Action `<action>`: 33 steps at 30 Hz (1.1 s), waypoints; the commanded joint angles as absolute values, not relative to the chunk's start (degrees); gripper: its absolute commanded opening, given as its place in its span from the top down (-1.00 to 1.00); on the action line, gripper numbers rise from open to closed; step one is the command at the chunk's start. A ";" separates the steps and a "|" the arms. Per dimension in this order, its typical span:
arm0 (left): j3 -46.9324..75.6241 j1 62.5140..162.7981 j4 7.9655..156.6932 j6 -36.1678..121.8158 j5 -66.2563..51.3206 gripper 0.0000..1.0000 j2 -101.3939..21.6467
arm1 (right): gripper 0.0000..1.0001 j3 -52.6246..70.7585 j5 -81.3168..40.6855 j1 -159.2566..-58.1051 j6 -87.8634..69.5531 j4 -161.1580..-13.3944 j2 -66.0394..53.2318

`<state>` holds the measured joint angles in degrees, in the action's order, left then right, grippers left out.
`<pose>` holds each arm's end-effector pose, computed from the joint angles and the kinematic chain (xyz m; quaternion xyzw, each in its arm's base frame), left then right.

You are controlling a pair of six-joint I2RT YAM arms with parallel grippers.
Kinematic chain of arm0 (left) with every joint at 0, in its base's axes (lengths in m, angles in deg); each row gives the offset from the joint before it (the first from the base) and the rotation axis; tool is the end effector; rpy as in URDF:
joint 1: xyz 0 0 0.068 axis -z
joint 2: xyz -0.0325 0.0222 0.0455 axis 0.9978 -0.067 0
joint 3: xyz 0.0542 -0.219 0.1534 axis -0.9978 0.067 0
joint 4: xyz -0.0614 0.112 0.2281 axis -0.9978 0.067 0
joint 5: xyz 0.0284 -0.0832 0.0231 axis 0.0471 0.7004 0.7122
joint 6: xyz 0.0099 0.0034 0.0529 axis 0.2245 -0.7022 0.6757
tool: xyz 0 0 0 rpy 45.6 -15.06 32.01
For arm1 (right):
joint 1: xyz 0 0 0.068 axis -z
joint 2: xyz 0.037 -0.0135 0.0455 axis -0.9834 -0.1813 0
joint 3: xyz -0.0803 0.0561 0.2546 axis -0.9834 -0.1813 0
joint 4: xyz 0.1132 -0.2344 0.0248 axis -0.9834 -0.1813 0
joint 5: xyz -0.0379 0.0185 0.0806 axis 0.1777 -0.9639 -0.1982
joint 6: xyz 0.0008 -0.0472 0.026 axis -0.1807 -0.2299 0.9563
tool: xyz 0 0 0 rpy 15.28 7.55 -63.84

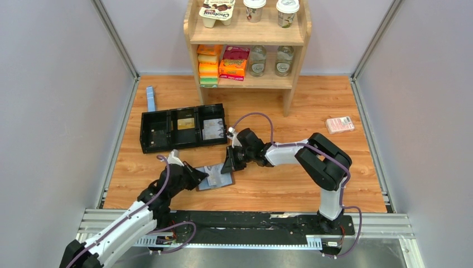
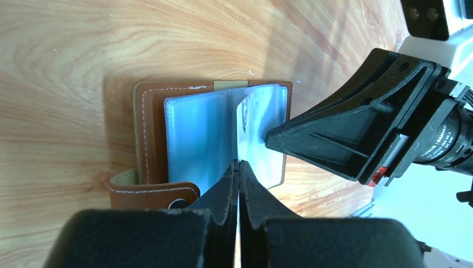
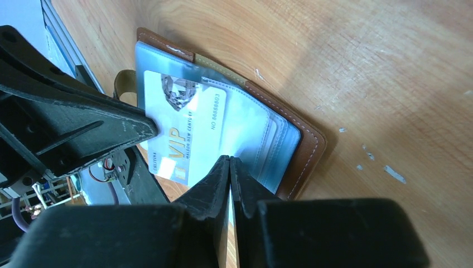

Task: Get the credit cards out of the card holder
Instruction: Remove the credit card from the card holder.

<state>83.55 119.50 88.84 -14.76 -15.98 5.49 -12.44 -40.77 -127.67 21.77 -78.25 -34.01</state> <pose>0.1089 -0.0714 0.1303 -0.2693 0.8298 -0.3800 0.3074 0.2336 0.2857 0.1227 -0.1717 0.8880 0.4117 0.1119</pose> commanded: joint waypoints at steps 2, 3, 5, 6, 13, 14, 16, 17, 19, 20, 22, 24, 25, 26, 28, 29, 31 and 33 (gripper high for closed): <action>77.91 119.56 101.56 -7.13 -19.68 1.00 9.69 | 0.79 -14.71 -32.98 -126.75 17.87 -86.41 -36.24; 76.77 119.56 103.40 -5.64 -19.95 1.00 9.95 | 0.79 -14.54 -32.80 -126.75 17.52 -86.50 -35.63; 74.75 119.56 105.77 -3.18 -20.30 1.00 9.78 | 0.78 -14.10 -32.45 -126.75 16.90 -88.24 -34.58; 73.43 119.56 106.49 -2.38 -20.39 1.00 9.61 | 0.78 -13.66 -32.02 -126.75 16.64 -88.70 -33.88; 67.01 119.64 110.44 6.50 -19.25 1.00 6.98 | 0.72 -11.29 -31.92 -126.75 14.88 -90.81 -30.71; 65.87 119.56 110.62 8.16 -18.98 1.00 6.62 | 0.70 -11.20 -32.27 -126.75 14.44 -90.81 -30.01; 63.59 119.56 110.80 10.97 -17.58 1.00 5.13 | 0.62 -10.76 -33.24 -126.66 13.57 -90.64 -27.90; 62.97 119.56 110.89 12.12 -16.62 1.00 4.08 | 0.57 -10.58 -33.59 -126.66 12.95 -90.55 -26.33; 60.33 119.56 111.33 15.37 -14.34 1.00 2.06 | 0.44 -10.23 -34.21 -126.75 11.11 -90.72 -23.07; 58.58 119.56 111.59 17.56 -13.54 1.00 1.52 | 0.36 -9.97 -34.12 -126.58 10.14 -91.07 -21.40; 55.95 119.56 112.03 21.51 -11.17 1.00 -0.14 | 0.18 -9.53 -34.21 -126.49 7.25 -91.69 -18.06; 53.56 119.56 112.55 24.94 -8.19 1.00 -1.81 | -0.06 -9.35 -34.91 -126.40 4.44 -92.04 -14.20; 51.90 119.56 112.56 26.09 -7.30 1.00 -2.43 | -0.15 -9.26 -35.52 -126.40 2.77 -92.56 -12.88; 51.10 119.56 112.56 28.71 -5.29 1.00 -2.52 | -0.22 -8.91 -36.14 -126.31 0.84 -93.53 -11.30; 48.91 119.56 112.47 32.49 -1.52 1.00 -3.31 | -0.32 -8.04 -38.32 -126.22 -2.86 -95.46 -8.75; 47.59 119.56 112.47 33.91 -0.45 1.00 -3.84 | -0.35 -7.60 -39.99 -126.22 -4.79 -96.43 -7.69; 45.48 119.56 112.56 38.12 3.50 1.00 -4.80 | -0.43 -7.15 -42.46 -126.22 -8.05 -97.57 -5.58; 43.98 119.56 112.65 41.37 8.25 1.00 -5.69 | -0.45 -7.07 -44.31 -126.31 -10.33 -97.93 -3.56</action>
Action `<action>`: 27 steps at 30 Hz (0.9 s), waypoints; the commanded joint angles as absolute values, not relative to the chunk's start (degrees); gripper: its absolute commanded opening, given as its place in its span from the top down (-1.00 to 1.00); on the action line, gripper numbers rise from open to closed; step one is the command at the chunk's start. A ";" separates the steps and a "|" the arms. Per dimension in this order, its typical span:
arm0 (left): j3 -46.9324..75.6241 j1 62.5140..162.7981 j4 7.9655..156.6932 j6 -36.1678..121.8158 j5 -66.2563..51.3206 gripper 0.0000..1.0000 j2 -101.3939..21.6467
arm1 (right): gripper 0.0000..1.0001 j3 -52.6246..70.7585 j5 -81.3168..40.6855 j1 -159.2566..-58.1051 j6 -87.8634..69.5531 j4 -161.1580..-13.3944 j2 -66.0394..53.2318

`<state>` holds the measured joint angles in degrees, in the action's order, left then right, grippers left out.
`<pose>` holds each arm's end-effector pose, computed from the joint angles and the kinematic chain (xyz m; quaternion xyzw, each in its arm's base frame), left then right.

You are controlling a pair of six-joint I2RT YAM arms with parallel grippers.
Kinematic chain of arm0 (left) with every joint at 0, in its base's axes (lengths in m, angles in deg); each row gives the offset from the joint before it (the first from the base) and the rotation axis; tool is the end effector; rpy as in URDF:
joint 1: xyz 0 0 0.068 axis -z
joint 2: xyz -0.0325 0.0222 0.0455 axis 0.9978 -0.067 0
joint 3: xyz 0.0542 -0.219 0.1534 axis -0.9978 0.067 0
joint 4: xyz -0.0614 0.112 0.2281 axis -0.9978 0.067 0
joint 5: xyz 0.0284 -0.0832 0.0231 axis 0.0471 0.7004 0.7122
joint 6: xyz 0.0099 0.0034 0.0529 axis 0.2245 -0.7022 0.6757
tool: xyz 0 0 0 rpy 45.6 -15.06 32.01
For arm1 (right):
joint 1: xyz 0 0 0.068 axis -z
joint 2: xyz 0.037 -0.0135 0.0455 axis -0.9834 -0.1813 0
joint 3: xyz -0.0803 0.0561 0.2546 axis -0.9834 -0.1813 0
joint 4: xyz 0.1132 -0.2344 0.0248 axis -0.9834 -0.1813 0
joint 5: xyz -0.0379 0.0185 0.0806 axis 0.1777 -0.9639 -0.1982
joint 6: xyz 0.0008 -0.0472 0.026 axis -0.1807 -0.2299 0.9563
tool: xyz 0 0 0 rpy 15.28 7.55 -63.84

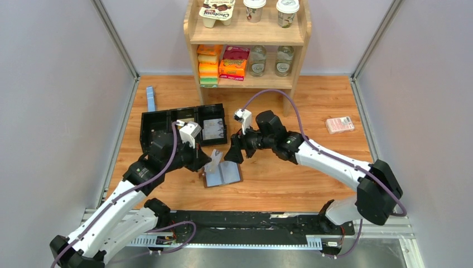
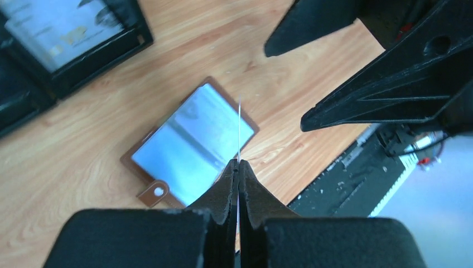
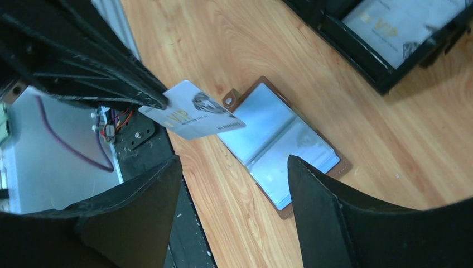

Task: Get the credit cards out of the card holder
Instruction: Remove the credit card from the card holder, then place the credit card in the storage box.

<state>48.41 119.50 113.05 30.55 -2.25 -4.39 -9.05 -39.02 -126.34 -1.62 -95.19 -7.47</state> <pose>0.1273 -0.0937 0.2800 0.1294 0.8541 -0.3256 0.3843 0.2078 0.2444 0.2696 -0.3433 0.7919 0.4083 0.2972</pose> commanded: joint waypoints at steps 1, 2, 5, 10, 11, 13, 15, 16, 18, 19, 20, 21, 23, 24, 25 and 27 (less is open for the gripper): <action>43.54 119.56 112.21 42.27 11.75 1.00 -6.30 | -0.46 -7.15 -45.10 -126.31 -11.48 -97.93 -2.68; 42.75 119.56 112.21 44.01 13.09 1.00 -6.48 | -0.46 -7.24 -45.72 -126.22 -12.36 -97.67 -1.62; 40.91 119.64 112.21 46.66 19.84 1.00 -7.97 | -0.45 -7.15 -48.88 -126.22 -14.47 -97.32 0.14; 36.87 119.56 113.35 50.00 25.58 1.00 -10.34 | -0.34 -5.05 -54.23 -126.31 -15.71 -99.16 -0.64; 36.25 119.56 113.26 50.27 26.10 1.00 -10.96 | -0.28 -4.78 -55.38 -126.31 -15.71 -99.42 -0.99; 35.72 119.56 112.91 50.71 26.54 1.00 -11.75 | 0.15 -4.17 -56.88 -126.22 -15.36 -99.51 -1.87; 35.10 119.56 112.82 51.76 26.64 1.00 -12.63 | 0.58 -3.55 -57.93 -126.22 -15.00 -100.13 -2.75; 34.92 119.56 113.34 52.03 25.85 1.00 -12.89 | 0.76 -3.38 -58.20 -126.22 -14.92 -100.48 -3.10; 34.40 119.56 114.31 52.91 23.84 1.00 -13.33 | 1.00 -3.02 -57.85 -126.22 -14.39 -100.57 -3.46; 34.13 119.56 114.92 53.08 22.17 1.00 -13.25 | 1.00 -2.94 -57.42 -126.14 -14.21 -100.65 -3.63; 34.05 119.56 115.11 53.09 18.93 0.98 -12.99 | 1.00 -2.59 -56.89 -126.14 -14.04 -100.83 -3.98; 34.04 119.56 115.37 52.91 16.72 0.85 -12.72 | 1.00 -2.41 -55.93 -126.05 -13.51 -100.92 -4.33; 34.57 119.56 115.11 51.25 4.98 0.41 -11.41 | 1.00 -1.71 -53.64 -125.87 -12.11 -100.92 -5.47; 35.18 119.56 115.02 51.07 1.71 0.27 -9.92 | 1.00 -1.01 -51.89 -125.79 -11.41 -101.18 -6.52; 35.53 119.56 114.67 50.37 -4.07 0.06 -9.04 | 1.00 -0.13 -50.66 -125.78 -10.53 -101.27 -7.32; 36.50 119.56 114.75 48.87 -15.48 -0.16 -6.40 | 1.00 1.80 -46.01 -125.70 -8.07 -101.36 -9.86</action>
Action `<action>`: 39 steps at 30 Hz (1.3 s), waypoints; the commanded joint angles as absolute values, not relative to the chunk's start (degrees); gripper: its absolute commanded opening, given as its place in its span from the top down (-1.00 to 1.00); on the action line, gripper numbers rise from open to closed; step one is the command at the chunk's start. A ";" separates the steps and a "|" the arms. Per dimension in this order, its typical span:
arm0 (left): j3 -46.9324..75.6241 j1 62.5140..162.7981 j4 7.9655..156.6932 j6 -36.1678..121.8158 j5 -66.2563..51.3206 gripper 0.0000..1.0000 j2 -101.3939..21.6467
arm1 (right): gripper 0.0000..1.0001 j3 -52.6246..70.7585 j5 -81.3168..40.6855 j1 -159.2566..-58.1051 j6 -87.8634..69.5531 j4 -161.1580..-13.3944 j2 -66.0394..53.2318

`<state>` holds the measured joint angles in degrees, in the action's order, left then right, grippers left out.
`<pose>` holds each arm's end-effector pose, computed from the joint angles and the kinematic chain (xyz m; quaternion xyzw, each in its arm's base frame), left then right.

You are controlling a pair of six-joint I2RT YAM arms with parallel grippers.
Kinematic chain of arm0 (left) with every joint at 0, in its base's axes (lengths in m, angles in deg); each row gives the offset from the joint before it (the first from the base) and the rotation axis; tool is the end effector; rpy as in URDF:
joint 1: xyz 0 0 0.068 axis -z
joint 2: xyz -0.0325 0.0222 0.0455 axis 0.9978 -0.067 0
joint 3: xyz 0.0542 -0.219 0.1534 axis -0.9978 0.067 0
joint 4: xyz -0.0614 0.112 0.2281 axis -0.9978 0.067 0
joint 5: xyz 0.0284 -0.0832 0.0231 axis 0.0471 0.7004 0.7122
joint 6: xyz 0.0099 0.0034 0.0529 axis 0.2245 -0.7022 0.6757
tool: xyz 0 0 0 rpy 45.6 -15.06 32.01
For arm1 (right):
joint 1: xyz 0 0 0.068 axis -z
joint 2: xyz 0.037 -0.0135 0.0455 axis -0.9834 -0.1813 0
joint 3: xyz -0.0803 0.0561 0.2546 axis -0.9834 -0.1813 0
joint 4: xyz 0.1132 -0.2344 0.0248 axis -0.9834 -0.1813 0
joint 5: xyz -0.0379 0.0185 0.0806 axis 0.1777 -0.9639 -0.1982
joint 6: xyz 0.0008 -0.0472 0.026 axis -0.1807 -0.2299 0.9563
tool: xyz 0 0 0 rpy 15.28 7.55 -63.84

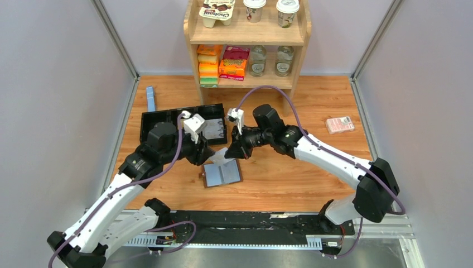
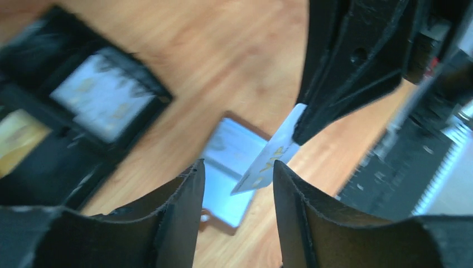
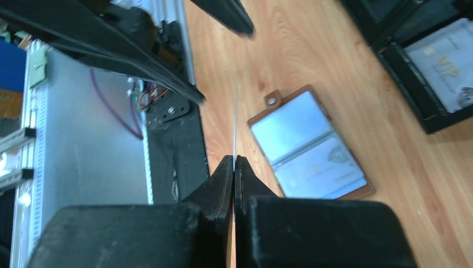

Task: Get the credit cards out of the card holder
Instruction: Place the credit card in the storage box.

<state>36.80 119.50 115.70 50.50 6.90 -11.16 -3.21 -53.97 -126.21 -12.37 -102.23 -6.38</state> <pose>0.1382 -0.1073 0.3278 0.3112 0.7884 -0.3203 0.4231 0.1990 0.2452 0.3017 -0.4580 0.7044 0.4698 0.2708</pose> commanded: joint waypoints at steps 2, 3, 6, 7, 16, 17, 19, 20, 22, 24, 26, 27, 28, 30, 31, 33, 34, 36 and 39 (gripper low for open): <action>37.82 119.56 114.93 47.90 -25.50 -0.30 -1.76 | 1.00 4.96 -41.18 -125.61 -6.05 -102.84 -13.29; 38.87 119.56 114.84 47.46 -28.27 -0.36 -0.25 | 1.00 7.15 -38.45 -125.61 -4.65 -104.24 -14.87; 41.68 119.56 114.14 47.11 -40.04 -0.49 6.68 | 1.00 13.04 -30.28 -125.52 -1.39 -107.15 -20.93; 43.26 119.56 114.14 47.11 -41.90 -0.53 7.92 | 1.00 14.11 -28.51 -125.61 -0.25 -107.25 -22.60; 49.34 119.64 113.18 46.32 -51.41 -0.57 16.46 | 1.00 26.32 -20.85 -125.26 5.21 -106.46 -37.63; 49.42 119.56 113.09 46.32 -51.33 -0.57 15.85 | 1.00 27.55 -20.94 -125.26 5.47 -105.93 -39.21; 48.90 119.56 113.61 46.32 -50.80 -0.57 14.54 | 0.99 29.40 -21.20 -125.08 6.18 -105.32 -41.86; 48.64 119.56 114.13 46.06 -50.54 -0.57 14.09 | 0.99 30.28 -21.29 -125.17 6.53 -104.97 -43.61; 48.37 119.56 114.58 45.71 -49.40 -0.56 12.86 | 0.98 32.21 -22.33 -125.08 7.41 -105.05 -45.90; 48.02 119.56 114.84 45.00 -47.99 -0.56 11.81 | 0.97 33.88 -23.57 -125.08 8.63 -104.88 -47.57; 48.11 119.56 114.49 44.39 -46.50 -0.56 10.93 | 0.94 34.77 -24.36 -124.99 9.69 -104.44 -48.89; 48.02 119.56 114.40 44.21 -45.10 -0.56 10.40 | 0.93 35.21 -24.19 -124.91 10.13 -104.52 -49.33; 48.11 119.56 114.14 43.95 -44.30 -0.56 9.96 | 0.91 35.56 -23.84 -124.99 10.31 -104.44 -49.77; 47.84 119.56 114.58 43.77 -41.14 -0.56 8.64 | 0.89 36.00 -22.61 -124.82 10.75 -104.70 -50.56; 47.32 119.56 114.84 43.42 -39.91 -0.55 7.51 | 0.89 36.18 -22.17 -124.82 10.92 -104.87 -50.74; 46.36 119.56 115.90 42.02 -37.80 -0.55 6.10 | 0.85 36.27 -20.25 -124.64 11.10 -105.66 -50.74; 46.18 119.56 116.51 41.66 -37.01 -0.55 5.57 | 0.84 36.18 -19.62 -124.55 10.93 -105.93 -50.57; 45.65 119.56 117.13 40.00 -34.37 -0.54 4.42 | 0.78 35.74 -18.13 -124.55 10.57 -106.54 -49.78; 45.82 119.56 117.22 36.49 -29.72 -0.53 2.84 | 0.54 34.69 -16.55 -124.64 9.70 -107.25 -47.85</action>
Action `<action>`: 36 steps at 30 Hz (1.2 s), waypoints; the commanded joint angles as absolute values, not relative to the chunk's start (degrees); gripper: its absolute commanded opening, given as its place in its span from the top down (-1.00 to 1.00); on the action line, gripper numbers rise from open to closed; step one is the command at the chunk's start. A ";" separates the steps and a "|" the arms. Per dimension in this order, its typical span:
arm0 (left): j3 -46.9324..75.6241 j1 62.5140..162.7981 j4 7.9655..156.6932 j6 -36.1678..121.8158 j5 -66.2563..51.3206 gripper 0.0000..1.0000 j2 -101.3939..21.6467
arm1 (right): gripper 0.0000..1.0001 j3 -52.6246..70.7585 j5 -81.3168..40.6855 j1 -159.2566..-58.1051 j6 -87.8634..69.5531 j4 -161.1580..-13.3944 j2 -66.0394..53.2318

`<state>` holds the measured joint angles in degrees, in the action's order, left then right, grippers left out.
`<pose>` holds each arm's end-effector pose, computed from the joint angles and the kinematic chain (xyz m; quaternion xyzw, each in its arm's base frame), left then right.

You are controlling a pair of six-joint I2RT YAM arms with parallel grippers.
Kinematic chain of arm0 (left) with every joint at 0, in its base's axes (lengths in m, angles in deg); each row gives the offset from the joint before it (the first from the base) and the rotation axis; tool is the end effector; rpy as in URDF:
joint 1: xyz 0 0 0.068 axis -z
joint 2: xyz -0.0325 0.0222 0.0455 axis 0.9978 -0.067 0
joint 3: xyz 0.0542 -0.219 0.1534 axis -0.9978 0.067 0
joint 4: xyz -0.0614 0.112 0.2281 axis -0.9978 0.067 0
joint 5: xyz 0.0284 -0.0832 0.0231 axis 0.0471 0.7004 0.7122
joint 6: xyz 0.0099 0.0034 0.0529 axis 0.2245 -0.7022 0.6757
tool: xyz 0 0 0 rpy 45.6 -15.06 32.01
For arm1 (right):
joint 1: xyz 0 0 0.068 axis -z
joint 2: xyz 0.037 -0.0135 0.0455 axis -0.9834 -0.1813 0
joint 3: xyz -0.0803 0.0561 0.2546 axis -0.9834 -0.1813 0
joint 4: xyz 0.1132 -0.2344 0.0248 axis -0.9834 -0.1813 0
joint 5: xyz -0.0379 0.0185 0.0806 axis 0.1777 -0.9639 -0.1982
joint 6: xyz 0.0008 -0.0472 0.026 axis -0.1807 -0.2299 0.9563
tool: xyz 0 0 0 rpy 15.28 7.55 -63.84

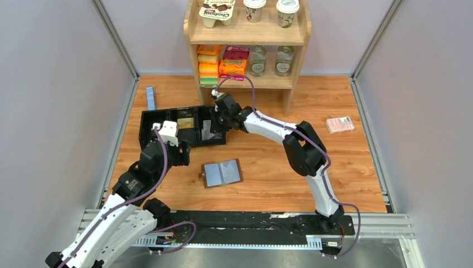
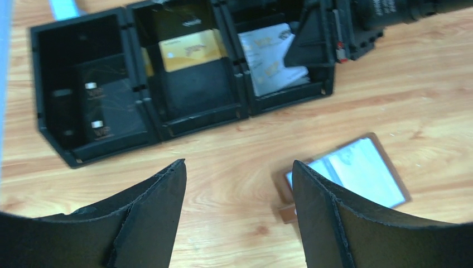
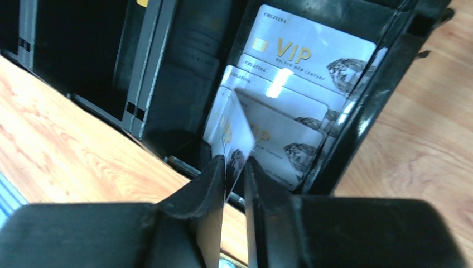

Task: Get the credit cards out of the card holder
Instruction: Place the credit card in the storage box, then remove the credit card from the card holder.

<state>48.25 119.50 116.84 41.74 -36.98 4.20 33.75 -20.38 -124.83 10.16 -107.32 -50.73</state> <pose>0.1133 -0.0591 0.2937 0.0523 0.8353 -0.0615 0.5438 0.3460 0.3563 0.2008 -0.1786 0.9071 0.2700 0.2689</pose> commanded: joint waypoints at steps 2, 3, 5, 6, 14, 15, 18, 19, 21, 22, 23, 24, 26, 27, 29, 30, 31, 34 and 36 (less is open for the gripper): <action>46.17 119.56 117.22 33.94 -27.78 -0.52 1.70 | 0.43 33.46 -14.71 -124.64 8.91 -107.86 -45.13; 46.26 119.56 117.30 33.06 -26.73 -0.52 1.52 | 0.35 32.50 -13.83 -124.64 8.56 -107.86 -43.81; 46.70 119.56 117.22 30.51 -25.06 -0.51 0.47 | 0.18 29.16 -12.68 -124.82 7.68 -107.25 -39.78; 46.96 119.56 117.04 29.11 -24.52 -0.50 0.20 | 0.14 27.58 -10.06 -124.90 7.24 -106.81 -38.10; 49.69 119.64 115.90 20.40 -17.49 -0.35 -4.63 | -0.08 10.54 -9.95 -125.43 9.07 -103.73 -22.99; 50.47 119.64 115.55 19.00 -16.18 -0.35 -5.42 | -0.09 8.60 -10.21 -125.61 9.69 -103.73 -21.66; 52.23 119.73 112.75 16.18 -13.10 -0.32 -6.83 | -0.08 3.06 -11.27 -126.75 11.18 -103.56 -18.14; 53.02 119.82 112.21 15.04 -11.87 -0.31 -7.61 | -0.06 1.56 -11.70 -127.19 11.71 -103.47 -17.27; 54.08 119.99 110.72 13.63 -10.90 -0.25 -8.84 | 0.02 -1.16 -11.71 -127.98 13.29 -103.38 -16.47; 54.43 120.08 110.54 13.27 -10.63 -0.25 -9.81 | 0.05 -2.74 -13.88 -128.42 14.17 -103.29 -16.29; 54.78 120.17 110.19 12.66 -10.46 -0.23 -10.25 | 0.09 -3.98 -14.25 -128.86 14.79 -102.94 -16.12; 55.05 120.26 109.84 12.39 -10.19 -0.23 -10.95 | 0.11 -4.95 -14.52 -129.38 15.40 -102.51 -16.20; 55.84 120.26 108.78 11.52 -9.76 -0.20 -12.18 | 0.16 -6.79 -14.96 -130.61 16.37 -101.63 -16.55; 56.54 120.35 107.65 10.99 -9.49 -0.19 -12.71 | 0.17 -7.32 -15.31 -130.88 16.81 -101.27 -16.99; 57.42 120.26 106.06 10.29 -8.87 -0.17 -14.03 | 0.22 -8.03 -16.19 -131.58 17.95 -100.48 -18.04; 57.95 120.35 105.62 10.02 -8.79 -0.17 -15.08 | 0.23 -8.29 -16.36 -131.76 18.30 -100.04 -18.40; 58.12 120.26 104.92 9.84 -8.61 -0.16 -15.53 | 0.24 -8.38 -16.28 -132.11 18.39 -99.87 -19.10; 59.00 120.35 103.42 8.97 -8.96 -0.15 -18.16 | 0.26 -7.33 -16.02 -132.46 18.31 -100.83 -21.47; 59.27 120.35 102.63 8.62 -8.70 -0.15 -19.74 | 0.28 -6.98 -16.19 -132.64 18.22 -101.01 -22.88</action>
